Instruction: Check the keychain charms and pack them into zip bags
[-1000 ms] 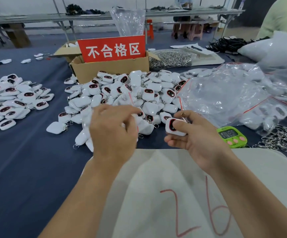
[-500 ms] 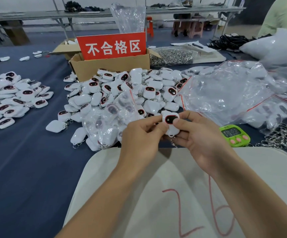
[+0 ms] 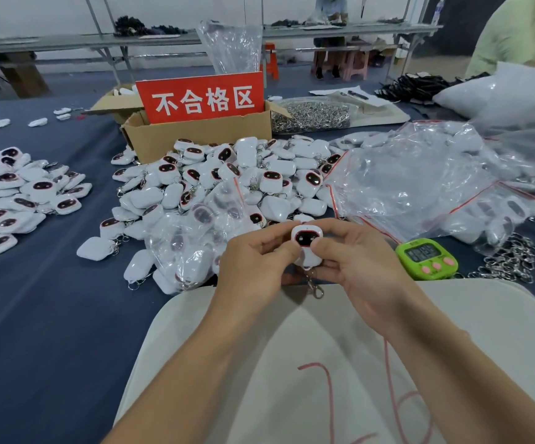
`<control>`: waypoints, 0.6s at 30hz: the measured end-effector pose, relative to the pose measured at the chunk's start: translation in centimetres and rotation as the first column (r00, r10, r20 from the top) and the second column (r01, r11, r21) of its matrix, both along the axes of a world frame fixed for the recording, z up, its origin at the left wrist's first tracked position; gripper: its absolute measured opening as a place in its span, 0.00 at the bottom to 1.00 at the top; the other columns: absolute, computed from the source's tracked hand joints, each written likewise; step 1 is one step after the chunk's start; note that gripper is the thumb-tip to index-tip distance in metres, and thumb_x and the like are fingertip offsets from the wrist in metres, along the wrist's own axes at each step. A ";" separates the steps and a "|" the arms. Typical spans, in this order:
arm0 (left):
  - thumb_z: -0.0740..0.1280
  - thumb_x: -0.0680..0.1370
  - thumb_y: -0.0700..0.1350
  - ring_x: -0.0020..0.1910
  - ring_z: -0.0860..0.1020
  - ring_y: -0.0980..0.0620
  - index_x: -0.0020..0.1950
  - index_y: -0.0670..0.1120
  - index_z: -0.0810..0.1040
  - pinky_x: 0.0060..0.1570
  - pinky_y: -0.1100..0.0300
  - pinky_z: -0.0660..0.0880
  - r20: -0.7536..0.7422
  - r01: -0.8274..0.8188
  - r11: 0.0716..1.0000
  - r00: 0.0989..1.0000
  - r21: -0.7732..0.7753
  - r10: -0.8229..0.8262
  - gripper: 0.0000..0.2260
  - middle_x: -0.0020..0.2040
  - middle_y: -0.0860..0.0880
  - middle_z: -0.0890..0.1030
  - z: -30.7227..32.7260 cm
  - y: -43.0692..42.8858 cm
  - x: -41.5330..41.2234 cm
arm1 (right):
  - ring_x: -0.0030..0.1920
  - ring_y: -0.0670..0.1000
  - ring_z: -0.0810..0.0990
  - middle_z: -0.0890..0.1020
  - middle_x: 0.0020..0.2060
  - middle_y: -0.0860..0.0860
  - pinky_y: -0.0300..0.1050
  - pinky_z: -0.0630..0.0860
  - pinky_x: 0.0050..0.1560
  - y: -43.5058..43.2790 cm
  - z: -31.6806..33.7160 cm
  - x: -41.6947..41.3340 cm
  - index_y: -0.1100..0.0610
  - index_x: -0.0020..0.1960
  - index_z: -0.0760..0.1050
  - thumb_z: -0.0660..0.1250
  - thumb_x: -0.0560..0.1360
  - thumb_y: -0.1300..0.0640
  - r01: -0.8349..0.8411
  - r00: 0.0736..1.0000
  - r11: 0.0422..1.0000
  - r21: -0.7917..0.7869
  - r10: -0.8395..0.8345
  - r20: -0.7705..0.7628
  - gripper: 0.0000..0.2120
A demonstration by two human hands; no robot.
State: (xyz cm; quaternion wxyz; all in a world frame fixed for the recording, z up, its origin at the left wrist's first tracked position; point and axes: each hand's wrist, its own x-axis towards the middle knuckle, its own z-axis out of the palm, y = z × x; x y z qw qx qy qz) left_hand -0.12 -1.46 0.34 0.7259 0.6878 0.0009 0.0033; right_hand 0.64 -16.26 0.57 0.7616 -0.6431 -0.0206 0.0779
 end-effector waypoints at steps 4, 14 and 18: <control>0.65 0.80 0.32 0.42 0.85 0.51 0.61 0.44 0.85 0.38 0.56 0.84 -0.070 0.014 0.999 0.997 -0.051 -0.018 0.14 0.47 0.47 0.88 0.2 0.2 0.1 | 0.49 0.60 0.87 0.86 0.50 0.64 0.59 0.83 0.54 -0.1 -0.1 0.2 0.61 0.53 0.83 0.60 0.81 0.71 -0.032 0.999 0.999 0.033 0.033 -0.043 0.14; 0.69 0.78 0.32 0.39 0.86 0.51 0.48 0.51 0.89 0.35 0.61 0.81 -0.125 0.053 0.993 0.990 -0.105 -0.066 0.15 0.45 0.46 0.88 0.4 0.8 0.3 | 0.47 0.60 0.87 0.86 0.51 0.65 0.51 0.84 0.46 -0.5 -0.1 0.3 0.64 0.54 0.83 0.61 0.80 0.71 -0.077 0.995 0.995 0.064 0.081 -0.062 0.12; 0.69 0.78 0.32 0.37 0.85 0.51 0.49 0.51 0.89 0.35 0.61 0.81 -0.131 0.059 0.994 0.989 -0.095 -0.072 0.15 0.44 0.47 0.88 0.2 0.8 0.4 | 0.44 0.59 0.87 0.86 0.49 0.64 0.49 0.84 0.44 -0.7 -0.3 0.5 0.64 0.54 0.82 0.64 0.79 0.70 -0.061 0.995 0.998 0.023 0.063 -0.072 0.09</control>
